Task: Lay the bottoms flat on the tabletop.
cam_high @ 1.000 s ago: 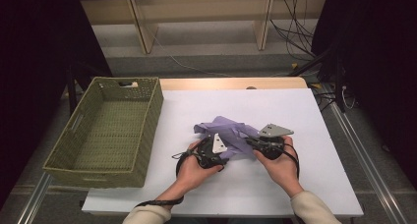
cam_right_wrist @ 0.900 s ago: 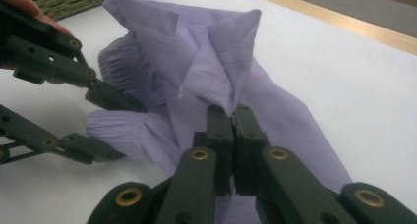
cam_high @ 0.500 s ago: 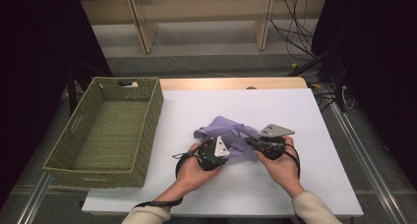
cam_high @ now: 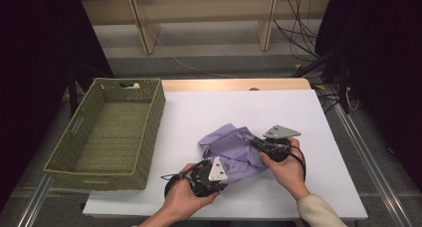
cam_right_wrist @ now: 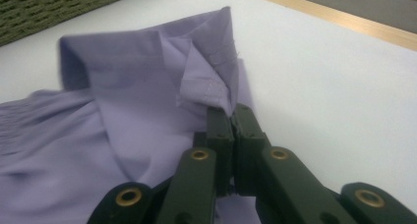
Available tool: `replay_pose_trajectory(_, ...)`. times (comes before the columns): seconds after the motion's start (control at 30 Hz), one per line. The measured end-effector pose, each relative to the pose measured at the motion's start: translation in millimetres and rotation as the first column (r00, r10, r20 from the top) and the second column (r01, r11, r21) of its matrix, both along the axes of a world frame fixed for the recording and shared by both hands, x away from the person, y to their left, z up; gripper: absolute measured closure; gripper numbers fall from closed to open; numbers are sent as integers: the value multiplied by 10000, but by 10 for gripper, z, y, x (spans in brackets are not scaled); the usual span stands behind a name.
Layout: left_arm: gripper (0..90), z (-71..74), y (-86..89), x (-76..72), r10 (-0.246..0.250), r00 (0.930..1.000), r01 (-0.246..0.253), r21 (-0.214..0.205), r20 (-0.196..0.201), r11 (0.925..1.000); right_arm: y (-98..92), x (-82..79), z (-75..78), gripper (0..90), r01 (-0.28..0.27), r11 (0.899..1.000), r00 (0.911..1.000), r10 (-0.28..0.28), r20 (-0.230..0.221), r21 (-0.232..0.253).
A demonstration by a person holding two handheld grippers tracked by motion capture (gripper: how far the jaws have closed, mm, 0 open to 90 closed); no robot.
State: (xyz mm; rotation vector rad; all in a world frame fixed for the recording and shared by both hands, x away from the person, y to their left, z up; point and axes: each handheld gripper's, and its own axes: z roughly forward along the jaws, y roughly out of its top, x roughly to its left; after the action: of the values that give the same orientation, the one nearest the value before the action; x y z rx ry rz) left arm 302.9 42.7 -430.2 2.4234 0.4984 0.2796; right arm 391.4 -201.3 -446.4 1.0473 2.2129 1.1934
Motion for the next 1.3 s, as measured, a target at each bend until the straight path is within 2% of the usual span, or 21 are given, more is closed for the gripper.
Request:
replay_pose_trajectory(0.17,756,109,-1,-140,-267,9996,266,-99,-94,9996,-24,34,-42,865,247,9989,9993,-259,-285,-402)
replay_pose_trajectory(0.3,755,163,-7,-106,-234,9997,233,-161,-48,9996,-43,83,-161,788,93,9934,9955,-200,-925,-1144)
replay_pose_trajectory(0.37,754,180,2,-75,-186,9998,186,-196,-4,9996,-58,95,-198,715,-128,9873,9921,-72,-1254,-1586)
replay_pose_trajectory(0.43,754,196,14,-45,-132,9999,132,-220,-17,9997,-85,76,-142,650,-156,9872,9949,-4,-1004,-1586)
replay_pose_trajectory(0.47,753,203,20,-30,-114,9999,114,-239,22,9996,-103,58,-77,614,-197,9867,9975,84,-700,-1614)
replay_pose_trajectory(0.53,752,224,26,-7,-102,9999,105,-245,97,9996,-135,-4,97,550,-577,9888,9983,586,23,-1380)
replay_pose_trajectory(0.57,752,235,28,1,-71,9999,74,-274,117,9996,-139,-47,188,527,-1000,9881,9939,1046,338,-1167)
replay_pose_trajectory(0.6,751,246,30,12,-59,9999,63,-285,141,9996,-133,-100,267,511,-1538,9834,9860,1591,504,-966)
replay_pose_trajectory(0.67,750,262,38,44,-34,9998,39,-276,187,9996,-95,-200,357,468,-2717,9609,9615,2734,272,-535)
replay_pose_trajectory(0.73,749,269,49,80,-6,9997,12,-235,251,9997,-52,-274,337,457,-3689,9286,9294,3689,-77,-407)
replay_pose_trajectory(0.77,748,271,54,98,3,9996,3,-217,265,9998,-27,-297,292,445,-4113,9110,9112,4101,-392,-293)
replay_pose_trajectory(0.8,748,272,59,113,-6,9996,12,-192,283,9998,-4,-314,236,439,-4439,8957,8946,4414,-694,-258)
replay_pose_trajectory(0.9,747,262,63,146,-59,9992,63,-111,385,9999,76,-346,78,390,-5117,8570,8552,5014,-1312,-607)
replay_pose_trajectory(1.03,746,252,42,166,-206,9990,210,-95,385,9997,257,-398,30,356,-5740,8156,8168,5640,-1215,-732)
replay_pose_trajectory(1.07,745,254,36,168,-251,9989,253,-52,394,9997,306,-410,30,354,-5838,8072,8108,5742,-1137,-865)
replay_pose_trajectory(1.13,744,254,25,169,-311,9986,312,-29,432,9995,381,-412,26,388,-5844,8017,8114,5780,-867,-1257)
replay_pose_trajectory(1.2,743,250,18,165,-336,9981,338,-17,520,9994,419,-413,24,520,-5788,8023,8149,5758,-659,-1459)
replay_pose_trajectory(1.3,735,244,29,171,-373,9968,378,-60,704,9993,419,-429,43,743,-5847,8016,8112,5792,-806,-1250)
